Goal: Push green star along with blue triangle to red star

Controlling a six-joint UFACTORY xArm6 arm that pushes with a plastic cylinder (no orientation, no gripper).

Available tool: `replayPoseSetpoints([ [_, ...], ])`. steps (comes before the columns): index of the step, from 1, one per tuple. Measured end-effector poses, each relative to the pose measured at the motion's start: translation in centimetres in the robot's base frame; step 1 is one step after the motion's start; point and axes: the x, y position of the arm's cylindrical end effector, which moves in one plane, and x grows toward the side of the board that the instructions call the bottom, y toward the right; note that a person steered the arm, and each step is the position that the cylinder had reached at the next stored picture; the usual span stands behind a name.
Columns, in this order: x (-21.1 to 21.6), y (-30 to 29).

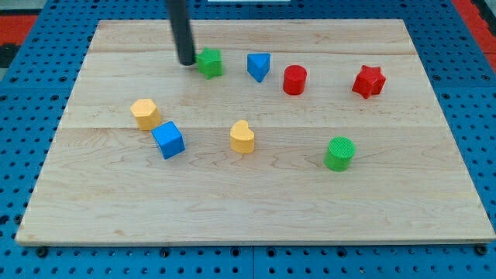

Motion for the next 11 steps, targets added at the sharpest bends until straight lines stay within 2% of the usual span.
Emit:
replayPoseSetpoints([
  [2,0.2,8.2],
  [3,0.5,9.2],
  [5,6.0,6.0],
  [6,7.5,8.6],
  [7,7.4,8.8],
  [9,3.3,7.7],
  [11,-0.9,11.8],
])
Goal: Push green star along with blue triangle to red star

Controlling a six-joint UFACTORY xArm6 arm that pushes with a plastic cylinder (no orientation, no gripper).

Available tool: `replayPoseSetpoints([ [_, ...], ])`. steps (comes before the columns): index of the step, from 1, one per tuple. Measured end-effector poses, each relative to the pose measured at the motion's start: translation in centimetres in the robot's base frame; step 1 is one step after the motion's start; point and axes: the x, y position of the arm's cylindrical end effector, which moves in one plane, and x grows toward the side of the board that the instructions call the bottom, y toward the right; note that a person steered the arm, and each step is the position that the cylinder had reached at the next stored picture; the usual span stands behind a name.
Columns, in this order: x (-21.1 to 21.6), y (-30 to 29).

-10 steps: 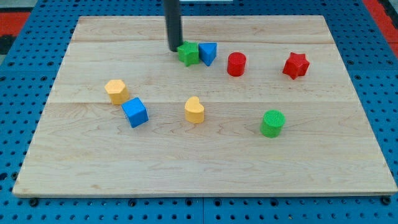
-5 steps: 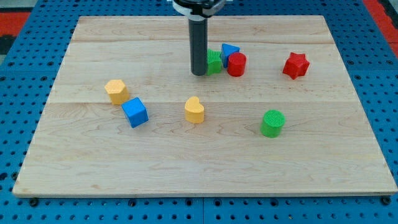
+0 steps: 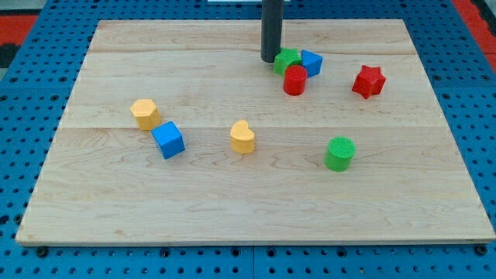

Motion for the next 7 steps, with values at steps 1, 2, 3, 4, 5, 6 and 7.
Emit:
replayPoseSetpoints([
  [1,-0.1,1.6],
  [2,1.6,-2.4],
  [3,2.4,-2.8],
  [4,2.4,-2.1],
  [5,2.4,1.8],
  [6,2.4,6.3],
  [7,2.4,10.6],
])
